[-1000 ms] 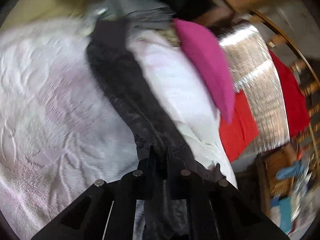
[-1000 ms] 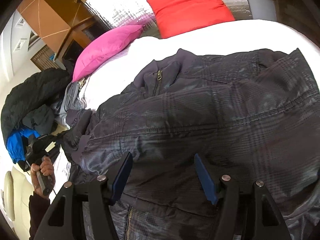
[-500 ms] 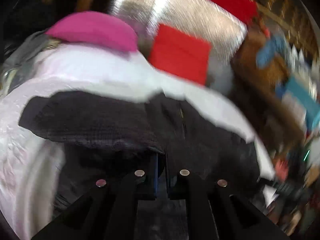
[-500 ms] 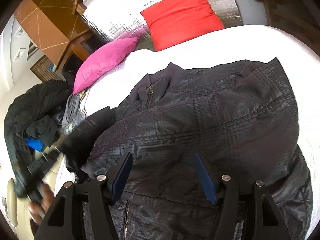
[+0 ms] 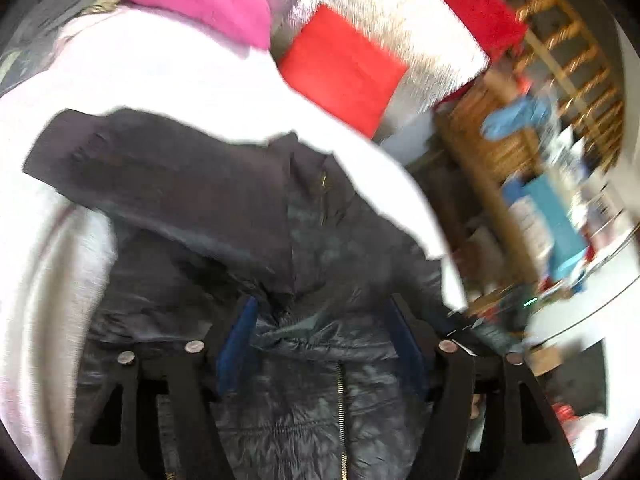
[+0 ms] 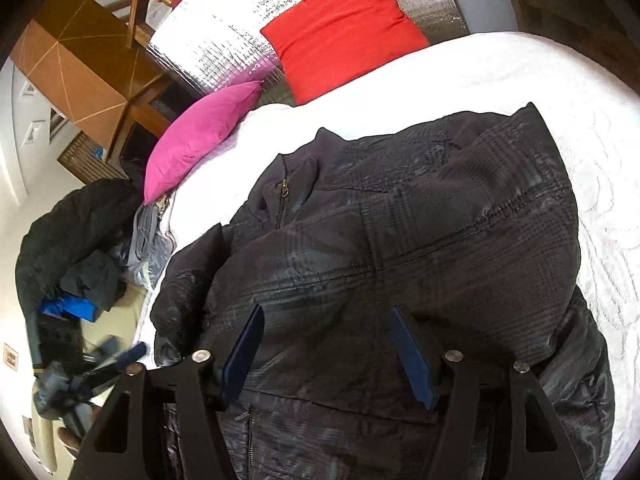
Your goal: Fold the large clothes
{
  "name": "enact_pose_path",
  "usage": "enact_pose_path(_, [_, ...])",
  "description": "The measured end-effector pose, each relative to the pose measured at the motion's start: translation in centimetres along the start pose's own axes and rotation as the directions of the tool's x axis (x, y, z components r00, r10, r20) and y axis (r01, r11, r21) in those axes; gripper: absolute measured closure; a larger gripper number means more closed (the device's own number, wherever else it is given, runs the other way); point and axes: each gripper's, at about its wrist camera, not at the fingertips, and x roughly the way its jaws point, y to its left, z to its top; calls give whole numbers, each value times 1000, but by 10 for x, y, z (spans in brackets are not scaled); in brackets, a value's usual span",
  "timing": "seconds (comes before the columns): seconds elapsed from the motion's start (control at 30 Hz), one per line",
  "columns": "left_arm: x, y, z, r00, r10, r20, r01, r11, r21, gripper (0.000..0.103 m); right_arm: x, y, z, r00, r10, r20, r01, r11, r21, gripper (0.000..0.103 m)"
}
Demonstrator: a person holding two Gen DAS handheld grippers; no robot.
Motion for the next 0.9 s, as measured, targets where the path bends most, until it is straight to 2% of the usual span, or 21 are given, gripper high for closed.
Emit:
enact_pose_path(0.03, [-12,6,1,1000,-10,28,11,1000,-25,20,0,0,0,1000,2,0,-2,1000,4,27])
enact_pose_path(0.07, [-27,20,6,997,-11,78,16,997,-72,17,0,0,0,1000,3,0,-3,1000,8,27])
enact_pose_path(0.1, [-38,38,12,992,10,122,6,991,-135,16,1,0,-1,1000,0,-2,0,1000,13,27])
enact_pose_path(0.17, [-43,68,22,986,38,160,2,970,-245,15,3,-1,-1,1000,-6,-5,6,1000,20,27])
enact_pose_path(0.23, [-40,103,28,986,41,164,22,932,-362,15,6,-2,-2,1000,-14,-11,14,1000,24,27])
enact_pose_path(0.3, [-35,137,29,984,49,170,42,866,-498,15,8,-4,-2,1000,-19,-12,19,1000,23,27])
enact_pose_path(0.37, [-32,155,31,978,34,204,83,838,-539,15,10,-5,-1,1000,-18,-11,18,1000,24,27])
enact_pose_path(0.4, [-30,160,32,978,40,207,82,831,-550,15,11,-5,0,1000,-17,-10,18,1000,24,27])
enact_pose_path(0.53, [-12,166,45,975,61,214,67,837,-543,17,16,-2,0,999,-32,-5,32,999,16,27])
enact_pose_path(0.6, [-3,173,46,975,61,215,73,823,-563,18,19,0,0,999,-36,-3,36,999,10,27])
enact_pose_path(0.67, [7,176,46,975,65,212,72,813,-578,27,20,1,0,999,-44,3,44,999,2,27])
enact_pose_path(0.73, [16,178,46,975,80,207,59,807,-588,49,21,1,0,998,-55,11,55,998,-5,27])
enact_pose_path(0.77, [17,179,46,975,83,208,57,808,-587,57,21,0,0,998,-61,16,61,998,-7,27])
enact_pose_path(0.83, [20,178,51,971,108,213,34,819,-573,84,21,0,0,996,-80,31,80,997,-13,27])
enact_pose_path(0.9, [17,165,57,962,133,239,12,851,-525,90,18,-1,1,994,-96,52,97,995,-14,27])
